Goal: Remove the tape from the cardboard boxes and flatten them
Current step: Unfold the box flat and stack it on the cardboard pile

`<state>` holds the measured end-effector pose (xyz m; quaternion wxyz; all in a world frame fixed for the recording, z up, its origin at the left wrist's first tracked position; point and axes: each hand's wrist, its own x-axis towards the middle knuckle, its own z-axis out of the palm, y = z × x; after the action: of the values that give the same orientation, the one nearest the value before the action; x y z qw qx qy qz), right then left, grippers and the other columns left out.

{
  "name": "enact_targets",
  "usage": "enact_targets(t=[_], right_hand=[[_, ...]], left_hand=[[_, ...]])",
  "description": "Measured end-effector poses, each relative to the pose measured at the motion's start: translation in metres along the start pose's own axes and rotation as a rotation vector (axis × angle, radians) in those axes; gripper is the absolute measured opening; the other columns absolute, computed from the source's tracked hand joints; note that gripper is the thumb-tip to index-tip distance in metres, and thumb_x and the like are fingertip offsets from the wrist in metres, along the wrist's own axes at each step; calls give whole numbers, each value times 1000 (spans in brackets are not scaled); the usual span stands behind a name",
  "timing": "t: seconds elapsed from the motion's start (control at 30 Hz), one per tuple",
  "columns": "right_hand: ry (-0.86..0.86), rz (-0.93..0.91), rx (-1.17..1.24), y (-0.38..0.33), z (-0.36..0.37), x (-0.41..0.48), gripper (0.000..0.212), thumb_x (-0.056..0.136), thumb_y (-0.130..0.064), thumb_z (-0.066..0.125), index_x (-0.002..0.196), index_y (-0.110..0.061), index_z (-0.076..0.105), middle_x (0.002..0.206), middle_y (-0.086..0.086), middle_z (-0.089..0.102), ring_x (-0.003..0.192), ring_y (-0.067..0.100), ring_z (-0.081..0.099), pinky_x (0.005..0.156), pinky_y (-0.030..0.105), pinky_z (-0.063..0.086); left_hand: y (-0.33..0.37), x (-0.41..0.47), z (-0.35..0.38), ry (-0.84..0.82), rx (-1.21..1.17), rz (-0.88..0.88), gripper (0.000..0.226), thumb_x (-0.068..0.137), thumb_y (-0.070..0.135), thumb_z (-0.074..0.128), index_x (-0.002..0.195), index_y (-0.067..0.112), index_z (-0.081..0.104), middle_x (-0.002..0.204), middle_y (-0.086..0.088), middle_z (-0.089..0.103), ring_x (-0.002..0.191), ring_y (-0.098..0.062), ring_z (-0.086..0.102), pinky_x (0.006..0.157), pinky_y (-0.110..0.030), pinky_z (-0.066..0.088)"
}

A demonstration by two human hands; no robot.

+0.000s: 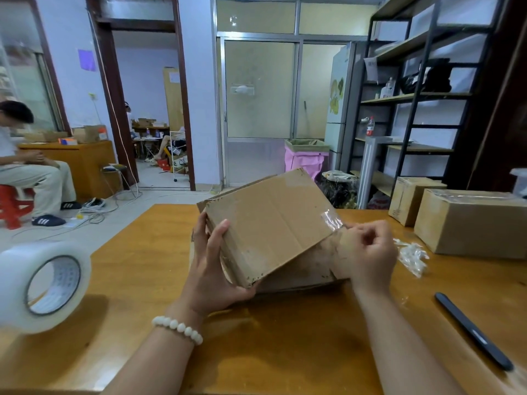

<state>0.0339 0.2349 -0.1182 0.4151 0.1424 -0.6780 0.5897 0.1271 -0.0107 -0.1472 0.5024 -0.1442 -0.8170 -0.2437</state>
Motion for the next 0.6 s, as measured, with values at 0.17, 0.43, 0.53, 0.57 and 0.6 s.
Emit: enact_targets(t=[0.17,0.43,0.53,0.57,0.6], right_hand=[[-93,203,240,-4,-13,6,6,88,-23,53,87,-26,48,91,-1,56,87,8,58,76,22,47],[-211,107,116,-13,3,-4,3,88,-17,63,87,-14,62,106,-5,51,88,-17,52,71,8,48],[-160,102,79,-14,1,-6,8,94,-17,56,87,-22,56,99,-1,57,89,-2,57,75,19,48],[-146,148,93,-13,1,-6,8,96,-21,53,89,-24,55,97,0,59,89,8,58,76,26,50],[-138,197,103,-11,2,-6,7,97,-23,51,91,-24,54,94,0,61,87,13,59,77,31,50]], left_hand=[[0,2,0,23,3,27,106,60,55,74,142,25,13,147,-35,13,149,-15,-1,110,-49,27],[2,1,3,-24,50,83,108,58,53,76,142,28,14,150,-26,8,141,-47,14,102,-66,38],[3,2,4,-10,52,80,107,57,53,75,141,26,14,149,-26,10,143,-38,10,104,-61,36],[3,2,4,0,49,67,107,58,53,75,141,25,14,149,-25,11,145,-32,8,105,-58,34],[3,2,5,7,41,47,106,58,54,74,141,25,14,149,-26,11,146,-26,6,106,-55,33]])
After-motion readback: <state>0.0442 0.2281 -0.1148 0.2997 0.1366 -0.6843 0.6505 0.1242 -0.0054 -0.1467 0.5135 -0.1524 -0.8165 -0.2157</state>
